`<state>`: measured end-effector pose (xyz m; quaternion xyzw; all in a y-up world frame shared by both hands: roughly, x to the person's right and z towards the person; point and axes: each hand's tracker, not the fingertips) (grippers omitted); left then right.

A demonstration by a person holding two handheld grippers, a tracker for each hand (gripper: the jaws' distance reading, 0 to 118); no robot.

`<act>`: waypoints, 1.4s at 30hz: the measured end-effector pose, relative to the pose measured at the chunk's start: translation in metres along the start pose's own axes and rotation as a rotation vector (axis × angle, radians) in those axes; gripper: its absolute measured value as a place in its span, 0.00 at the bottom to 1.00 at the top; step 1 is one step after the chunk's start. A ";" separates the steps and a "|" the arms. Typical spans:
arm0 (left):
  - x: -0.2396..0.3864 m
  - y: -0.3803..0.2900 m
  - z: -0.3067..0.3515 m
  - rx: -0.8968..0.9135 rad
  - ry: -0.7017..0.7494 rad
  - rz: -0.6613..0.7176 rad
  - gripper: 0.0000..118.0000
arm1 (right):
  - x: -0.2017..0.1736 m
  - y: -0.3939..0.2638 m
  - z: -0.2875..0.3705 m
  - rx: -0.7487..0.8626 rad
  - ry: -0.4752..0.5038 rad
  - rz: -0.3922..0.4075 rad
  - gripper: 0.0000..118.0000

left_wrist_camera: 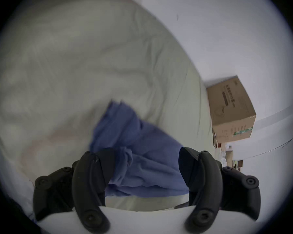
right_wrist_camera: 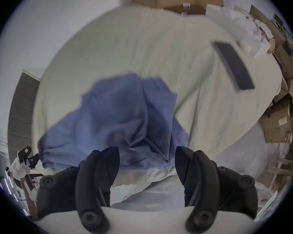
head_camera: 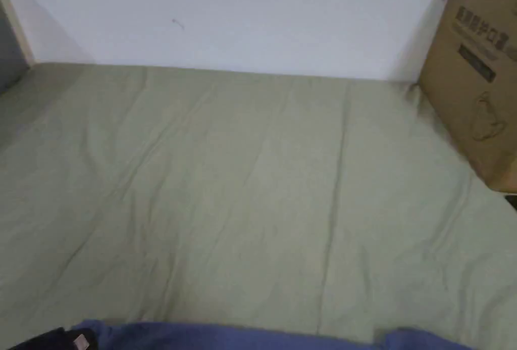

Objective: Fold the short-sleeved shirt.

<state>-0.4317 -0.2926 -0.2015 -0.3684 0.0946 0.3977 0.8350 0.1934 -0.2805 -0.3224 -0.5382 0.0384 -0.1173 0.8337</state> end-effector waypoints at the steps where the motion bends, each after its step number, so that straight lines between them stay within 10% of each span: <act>1: 0.003 0.001 0.009 0.017 0.050 -0.044 0.71 | -0.002 0.000 0.014 0.036 -0.007 0.027 0.62; 3: 0.003 0.001 0.025 0.000 0.109 -0.086 0.51 | -0.008 -0.001 0.033 0.055 -0.030 0.060 0.61; 4: -0.001 -0.001 0.025 -0.005 0.116 -0.078 0.24 | -0.011 -0.004 0.034 0.045 -0.035 0.067 0.56; 5: -0.004 -0.005 0.025 0.009 0.140 -0.061 0.00 | -0.020 -0.009 0.036 0.038 -0.060 0.092 0.24; 6: -0.012 -0.007 0.024 -0.011 0.106 -0.017 0.00 | -0.026 -0.016 0.034 0.043 -0.052 0.097 0.00; 13: -0.037 -0.006 0.005 -0.040 0.011 0.057 0.01 | -0.041 -0.016 0.016 -0.031 0.172 0.055 0.00; 17: -0.059 0.018 -0.029 -0.159 -0.120 0.091 0.96 | -0.056 -0.012 0.019 -0.024 0.128 0.104 0.00; 28: -0.086 0.009 -0.124 -0.356 -0.441 0.312 0.84 | -0.074 -0.009 0.020 -0.054 0.143 0.081 0.00; 30: -0.071 -0.010 -0.149 -0.464 -0.301 0.301 0.09 | -0.079 -0.008 0.016 -0.075 0.147 0.091 0.00; 38: -0.125 0.010 -0.085 -0.273 -0.482 0.618 0.10 | -0.075 -0.001 0.020 -0.072 0.141 0.105 0.00; 42: -0.135 0.027 -0.037 -0.197 -0.461 0.569 0.10 | -0.064 0.001 0.019 -0.053 0.137 0.077 0.00</act>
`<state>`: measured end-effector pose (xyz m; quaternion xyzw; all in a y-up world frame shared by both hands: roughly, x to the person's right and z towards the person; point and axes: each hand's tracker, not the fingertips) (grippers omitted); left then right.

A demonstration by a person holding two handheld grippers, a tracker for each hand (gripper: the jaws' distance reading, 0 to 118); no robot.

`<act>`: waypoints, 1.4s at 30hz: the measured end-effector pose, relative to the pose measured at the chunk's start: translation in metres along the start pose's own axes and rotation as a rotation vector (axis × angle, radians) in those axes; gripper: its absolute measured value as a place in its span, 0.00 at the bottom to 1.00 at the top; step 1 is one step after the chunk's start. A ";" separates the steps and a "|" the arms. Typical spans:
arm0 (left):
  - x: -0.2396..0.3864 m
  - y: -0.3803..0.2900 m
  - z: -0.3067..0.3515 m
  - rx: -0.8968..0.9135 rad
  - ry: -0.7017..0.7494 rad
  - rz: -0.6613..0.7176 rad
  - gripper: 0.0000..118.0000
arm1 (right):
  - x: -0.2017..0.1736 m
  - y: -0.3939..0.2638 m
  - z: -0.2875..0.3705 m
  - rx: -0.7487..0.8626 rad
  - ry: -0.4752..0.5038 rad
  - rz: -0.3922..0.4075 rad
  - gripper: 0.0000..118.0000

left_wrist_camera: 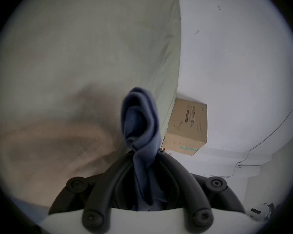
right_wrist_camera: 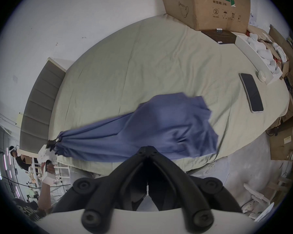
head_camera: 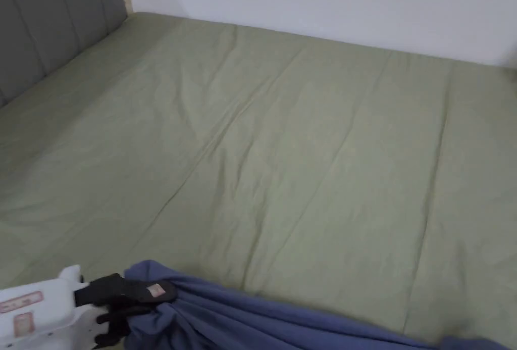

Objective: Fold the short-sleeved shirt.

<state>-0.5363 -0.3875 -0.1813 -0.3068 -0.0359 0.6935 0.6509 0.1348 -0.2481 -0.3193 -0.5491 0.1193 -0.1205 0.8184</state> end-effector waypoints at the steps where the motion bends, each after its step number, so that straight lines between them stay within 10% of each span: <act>1: 0.005 0.003 0.011 0.026 -0.011 -0.004 0.10 | 0.003 0.000 0.000 0.001 0.002 -0.005 0.00; 5: 0.043 0.001 0.050 0.167 0.041 -0.088 0.10 | 0.001 -0.008 -0.001 -0.005 0.009 -0.028 0.00; 8: 0.087 -0.031 0.038 0.207 0.347 -0.294 0.10 | 0.006 -0.011 -0.007 -0.014 0.011 -0.053 0.00; 23: 0.088 -0.153 -0.220 -0.374 0.561 -0.714 0.11 | 0.031 -0.023 -0.011 -0.010 0.051 -0.130 0.00; 27: 0.106 -0.159 -0.203 -0.390 0.345 -0.628 0.65 | 0.043 -0.028 -0.016 -0.018 0.039 -0.170 0.00; 30: 0.120 -0.147 -0.177 -0.373 0.072 -0.444 0.68 | 0.045 -0.027 -0.025 -0.036 0.037 -0.181 0.00; 33: 0.125 -0.131 -0.158 -0.325 0.111 -0.408 0.60 | 0.043 -0.028 -0.030 -0.042 0.061 -0.176 0.00; 37: 0.115 -0.129 -0.162 -0.168 0.438 -0.560 0.02 | 0.040 -0.030 -0.036 -0.053 0.086 -0.175 0.00; 42: 0.071 -0.151 -0.202 -0.402 0.384 -0.388 0.02 | 0.034 -0.034 -0.036 -0.064 0.072 -0.184 0.00</act>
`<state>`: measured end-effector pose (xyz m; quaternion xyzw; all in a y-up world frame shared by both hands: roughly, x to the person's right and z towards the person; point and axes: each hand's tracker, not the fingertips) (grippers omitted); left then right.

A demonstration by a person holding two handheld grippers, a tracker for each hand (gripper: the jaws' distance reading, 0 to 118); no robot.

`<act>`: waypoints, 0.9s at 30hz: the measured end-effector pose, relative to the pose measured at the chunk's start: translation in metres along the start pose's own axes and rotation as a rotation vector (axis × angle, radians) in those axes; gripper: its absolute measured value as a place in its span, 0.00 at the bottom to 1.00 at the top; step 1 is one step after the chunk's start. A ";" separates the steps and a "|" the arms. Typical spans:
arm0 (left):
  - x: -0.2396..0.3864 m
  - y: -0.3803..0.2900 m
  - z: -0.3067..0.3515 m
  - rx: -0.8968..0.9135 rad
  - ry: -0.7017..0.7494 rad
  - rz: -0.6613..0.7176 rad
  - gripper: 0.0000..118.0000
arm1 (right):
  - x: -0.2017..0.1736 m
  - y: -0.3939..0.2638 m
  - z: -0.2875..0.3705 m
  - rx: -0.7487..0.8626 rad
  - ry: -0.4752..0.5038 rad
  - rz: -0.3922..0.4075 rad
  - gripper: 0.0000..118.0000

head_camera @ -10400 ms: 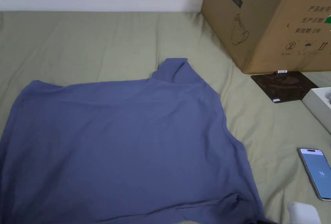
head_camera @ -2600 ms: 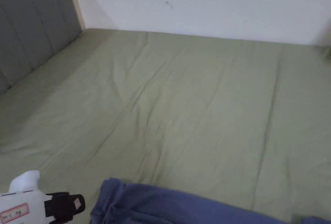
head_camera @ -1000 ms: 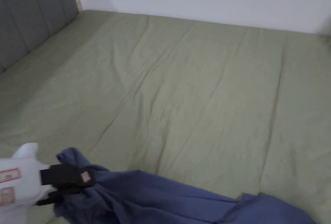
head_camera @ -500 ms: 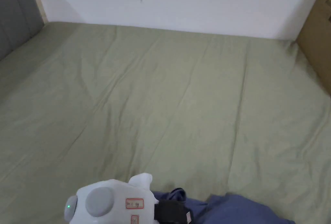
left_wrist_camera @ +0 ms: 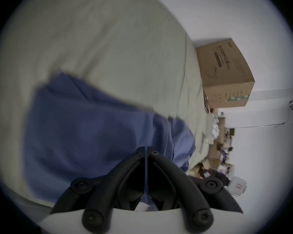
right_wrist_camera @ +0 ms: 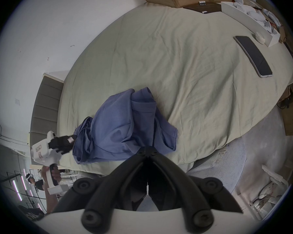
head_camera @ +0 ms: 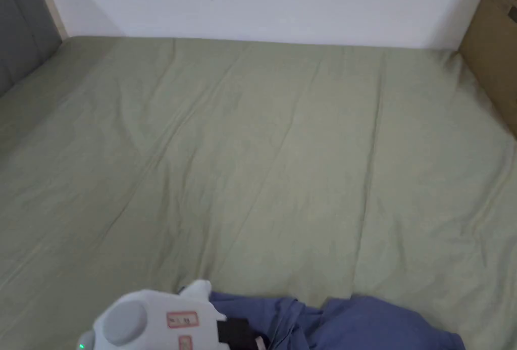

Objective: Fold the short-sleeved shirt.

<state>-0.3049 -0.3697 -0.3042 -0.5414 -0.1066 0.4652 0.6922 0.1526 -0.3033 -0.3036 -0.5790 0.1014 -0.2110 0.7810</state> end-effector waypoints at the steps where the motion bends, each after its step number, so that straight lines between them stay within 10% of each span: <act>1: -0.001 -0.005 -0.012 -0.035 -0.012 -0.001 0.02 | 0.000 -0.001 0.001 0.000 0.004 -0.006 0.00; 8: -0.010 -0.006 -0.044 -0.073 -0.062 0.031 0.01 | -0.001 -0.006 0.004 0.002 -0.015 -0.014 0.00; 14: 0.005 -0.011 0.061 0.038 -0.166 -0.149 0.01 | -0.011 -0.003 0.005 -0.005 0.000 0.014 0.00; 16: -0.004 -0.008 0.101 0.187 -0.157 -0.181 0.25 | -0.015 -0.002 0.002 -0.009 0.000 0.024 0.00; 18: -0.027 -0.002 0.122 0.297 -0.089 -0.154 0.81 | -0.018 0.000 -0.002 -0.016 -0.003 0.029 0.00; 27: -0.115 0.026 0.095 0.174 -0.223 0.146 0.81 | -0.034 -0.005 -0.004 -0.056 -0.018 0.075 0.00</act>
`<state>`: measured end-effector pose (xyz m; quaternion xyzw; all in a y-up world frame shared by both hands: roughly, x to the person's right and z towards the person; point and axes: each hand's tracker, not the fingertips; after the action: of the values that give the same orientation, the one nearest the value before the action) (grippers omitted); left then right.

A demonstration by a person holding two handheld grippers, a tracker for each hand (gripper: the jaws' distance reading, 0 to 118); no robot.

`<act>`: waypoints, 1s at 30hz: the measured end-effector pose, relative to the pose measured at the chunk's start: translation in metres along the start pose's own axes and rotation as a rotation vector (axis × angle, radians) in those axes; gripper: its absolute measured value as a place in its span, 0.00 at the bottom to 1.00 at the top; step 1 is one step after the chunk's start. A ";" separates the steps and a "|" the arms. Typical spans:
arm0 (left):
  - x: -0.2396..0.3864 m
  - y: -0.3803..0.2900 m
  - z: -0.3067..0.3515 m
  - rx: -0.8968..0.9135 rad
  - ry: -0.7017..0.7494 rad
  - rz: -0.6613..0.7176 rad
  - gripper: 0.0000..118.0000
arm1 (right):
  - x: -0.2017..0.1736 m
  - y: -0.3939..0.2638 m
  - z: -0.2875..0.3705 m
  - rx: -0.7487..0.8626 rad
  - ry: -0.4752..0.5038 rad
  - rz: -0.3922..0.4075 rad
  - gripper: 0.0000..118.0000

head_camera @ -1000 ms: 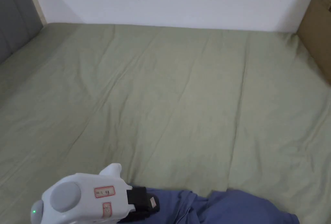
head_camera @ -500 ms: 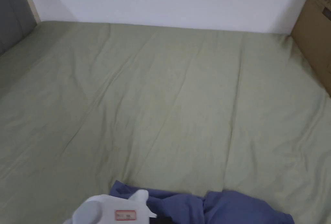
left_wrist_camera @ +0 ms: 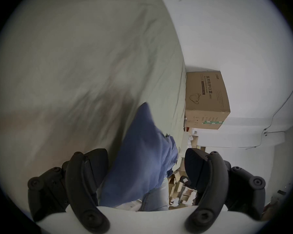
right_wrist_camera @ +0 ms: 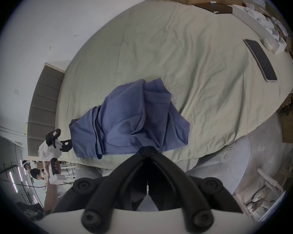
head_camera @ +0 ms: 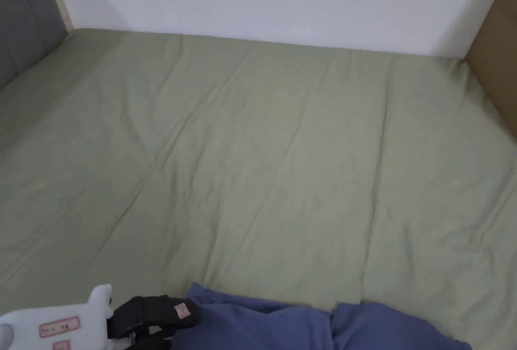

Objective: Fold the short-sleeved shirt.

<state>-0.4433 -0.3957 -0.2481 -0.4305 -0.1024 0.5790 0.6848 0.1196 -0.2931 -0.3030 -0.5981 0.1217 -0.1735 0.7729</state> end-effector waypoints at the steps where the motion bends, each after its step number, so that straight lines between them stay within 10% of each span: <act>1: -0.004 -0.002 -0.013 -0.020 -0.031 0.012 0.79 | -0.001 0.000 0.000 -0.001 0.001 -0.002 0.00; 6: -0.022 -0.012 -0.056 0.022 -0.049 0.000 0.54 | -0.004 0.001 -0.001 -0.016 0.020 -0.023 0.00; 8: -0.032 -0.009 -0.055 0.020 -0.102 0.194 0.08 | -0.008 0.002 -0.002 -0.019 0.008 -0.016 0.00; 22: 0.073 -0.017 0.092 0.293 0.069 -0.084 0.08 | -0.003 0.004 0.007 0.048 0.028 0.029 0.00; 30: 0.137 -0.032 -0.019 0.042 0.212 -0.338 0.08 | 0.009 0.002 -0.006 0.017 0.042 0.002 0.00</act>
<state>-0.3658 -0.2823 -0.2861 -0.4514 -0.0883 0.4093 0.7879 0.1255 -0.3014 -0.3065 -0.5877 0.1369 -0.1863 0.7754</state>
